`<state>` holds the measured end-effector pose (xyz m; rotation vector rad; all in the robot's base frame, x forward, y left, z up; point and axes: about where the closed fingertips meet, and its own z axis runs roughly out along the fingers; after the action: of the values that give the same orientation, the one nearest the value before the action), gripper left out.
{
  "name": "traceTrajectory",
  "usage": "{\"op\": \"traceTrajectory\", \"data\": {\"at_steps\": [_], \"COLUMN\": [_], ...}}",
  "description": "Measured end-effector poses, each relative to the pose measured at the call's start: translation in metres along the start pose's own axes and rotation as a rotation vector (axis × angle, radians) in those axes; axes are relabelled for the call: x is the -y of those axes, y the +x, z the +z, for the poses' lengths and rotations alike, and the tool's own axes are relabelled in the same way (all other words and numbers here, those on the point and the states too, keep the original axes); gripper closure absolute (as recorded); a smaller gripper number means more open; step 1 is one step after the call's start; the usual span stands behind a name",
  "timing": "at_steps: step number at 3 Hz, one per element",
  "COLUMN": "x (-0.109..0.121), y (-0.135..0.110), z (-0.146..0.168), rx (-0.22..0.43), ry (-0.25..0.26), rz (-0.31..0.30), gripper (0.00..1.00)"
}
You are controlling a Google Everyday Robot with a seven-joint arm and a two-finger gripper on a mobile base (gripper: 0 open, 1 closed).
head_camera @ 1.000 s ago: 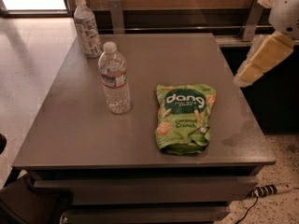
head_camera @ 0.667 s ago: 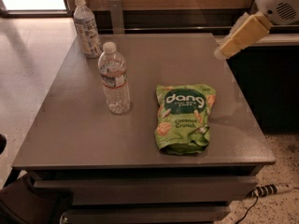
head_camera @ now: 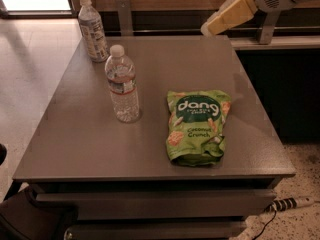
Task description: Knock blue plastic bottle over
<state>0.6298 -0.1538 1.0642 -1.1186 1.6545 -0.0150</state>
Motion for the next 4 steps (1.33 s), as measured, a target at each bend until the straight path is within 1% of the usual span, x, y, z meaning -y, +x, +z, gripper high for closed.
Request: {"op": "traceTrajectory", "data": {"at_steps": [1, 2, 3, 4], "x": [-0.006, -0.018, -0.018, -0.028], "y": [-0.034, -0.051, -0.051, -0.050], "z": [0.055, 0.081, 0.081, 0.105], "rx": [0.145, 0.205, 0.205, 0.209], "ry": [-0.099, -0.164, -0.164, -0.187], "rz": [0.060, 0.108, 0.108, 0.133], "gripper": [0.00, 0.00, 0.00, 0.00]}}
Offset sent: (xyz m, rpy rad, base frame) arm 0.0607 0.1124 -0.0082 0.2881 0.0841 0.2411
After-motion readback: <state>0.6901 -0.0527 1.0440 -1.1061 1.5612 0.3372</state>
